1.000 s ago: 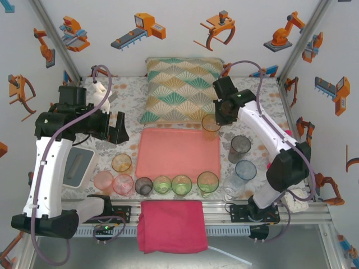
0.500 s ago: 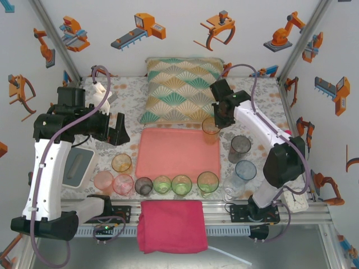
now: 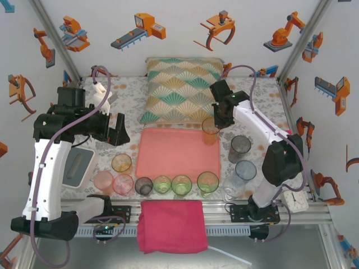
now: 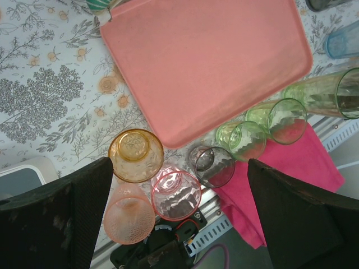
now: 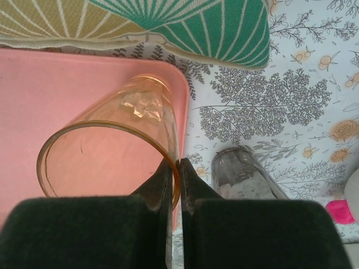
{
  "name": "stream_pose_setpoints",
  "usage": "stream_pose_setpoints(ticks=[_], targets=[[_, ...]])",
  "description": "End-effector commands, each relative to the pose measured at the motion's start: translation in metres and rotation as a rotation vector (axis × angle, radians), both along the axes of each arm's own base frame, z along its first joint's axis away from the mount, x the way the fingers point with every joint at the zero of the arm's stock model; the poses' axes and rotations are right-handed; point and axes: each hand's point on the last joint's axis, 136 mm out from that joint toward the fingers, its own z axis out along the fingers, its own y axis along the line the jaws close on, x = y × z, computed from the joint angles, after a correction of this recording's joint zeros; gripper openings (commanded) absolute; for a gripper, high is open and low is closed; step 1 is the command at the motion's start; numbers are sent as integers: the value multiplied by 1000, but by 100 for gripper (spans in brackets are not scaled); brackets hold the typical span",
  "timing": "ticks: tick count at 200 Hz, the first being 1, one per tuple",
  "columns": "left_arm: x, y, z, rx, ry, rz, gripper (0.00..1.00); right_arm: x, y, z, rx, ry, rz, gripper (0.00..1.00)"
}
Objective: Place the glasses into the tray
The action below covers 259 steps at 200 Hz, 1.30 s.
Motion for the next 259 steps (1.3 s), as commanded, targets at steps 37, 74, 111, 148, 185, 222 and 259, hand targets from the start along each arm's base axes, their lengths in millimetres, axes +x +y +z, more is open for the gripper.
stream_pose_setpoints(ticks=[37, 74, 111, 148, 185, 222, 259], targets=[[-9, 1, 3, -4, -4, -14, 97, -4, -8, -1, -6, -3, -27, 26], [-10, 1, 5, -4, -10, -15, 97, -3, -9, 7, -10, -16, -24, 37], [-11, 2, 5, 2, -17, -16, 97, -1, -14, 28, -24, -45, -21, 40], [-13, 2, 6, 6, -24, -21, 97, -3, -25, 61, -23, -101, -35, 40], [-15, 3, 8, 17, -44, -30, 97, -14, -44, 95, -13, -155, -74, 41], [-18, 4, 9, 28, -61, -40, 97, -37, -78, 104, -3, -173, -174, 41], [-21, -1, 8, 5, -55, -66, 97, -61, -108, 86, 19, -135, -277, 40]])
